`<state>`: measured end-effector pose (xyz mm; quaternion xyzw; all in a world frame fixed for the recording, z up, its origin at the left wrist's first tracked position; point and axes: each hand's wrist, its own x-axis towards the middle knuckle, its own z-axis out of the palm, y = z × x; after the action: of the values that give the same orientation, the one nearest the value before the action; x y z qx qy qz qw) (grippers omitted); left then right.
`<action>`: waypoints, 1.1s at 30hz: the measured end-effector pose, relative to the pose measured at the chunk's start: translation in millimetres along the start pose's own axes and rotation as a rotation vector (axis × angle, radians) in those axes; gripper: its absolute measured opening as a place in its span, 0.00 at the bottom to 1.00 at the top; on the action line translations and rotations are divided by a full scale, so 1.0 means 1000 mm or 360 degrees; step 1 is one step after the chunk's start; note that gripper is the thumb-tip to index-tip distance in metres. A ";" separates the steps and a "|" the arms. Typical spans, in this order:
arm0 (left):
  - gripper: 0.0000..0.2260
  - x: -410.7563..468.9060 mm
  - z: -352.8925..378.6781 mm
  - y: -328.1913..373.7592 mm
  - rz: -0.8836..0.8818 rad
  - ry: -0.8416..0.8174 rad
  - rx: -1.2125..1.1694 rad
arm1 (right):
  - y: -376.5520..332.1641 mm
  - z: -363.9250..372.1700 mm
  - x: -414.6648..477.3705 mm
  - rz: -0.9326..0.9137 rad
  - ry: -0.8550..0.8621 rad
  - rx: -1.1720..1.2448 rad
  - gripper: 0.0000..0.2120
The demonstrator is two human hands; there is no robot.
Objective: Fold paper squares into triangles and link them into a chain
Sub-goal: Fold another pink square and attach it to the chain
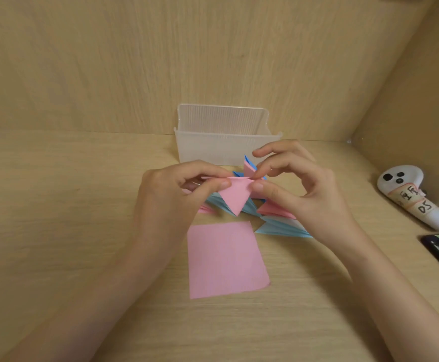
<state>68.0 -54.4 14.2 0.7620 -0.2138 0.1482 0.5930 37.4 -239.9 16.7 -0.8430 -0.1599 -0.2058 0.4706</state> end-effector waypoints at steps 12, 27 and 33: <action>0.14 -0.001 0.000 0.002 0.0119 -0.0086 0.0095 | 0.003 -0.004 0.002 -0.0018 -0.0154 -0.0107 0.05; 0.09 0.001 -0.001 0.003 -0.0010 0.0037 -0.0034 | -0.001 0.009 -0.001 0.0410 -0.0003 0.0565 0.05; 0.09 0.000 0.003 0.003 -0.0169 0.0076 -0.0214 | -0.003 0.013 -0.002 0.0558 0.0085 0.0753 0.02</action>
<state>66.4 -57.8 16.5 0.7269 -0.1684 0.1199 0.6549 37.2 -227.3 11.5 -0.7189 -0.0428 -0.1005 0.6865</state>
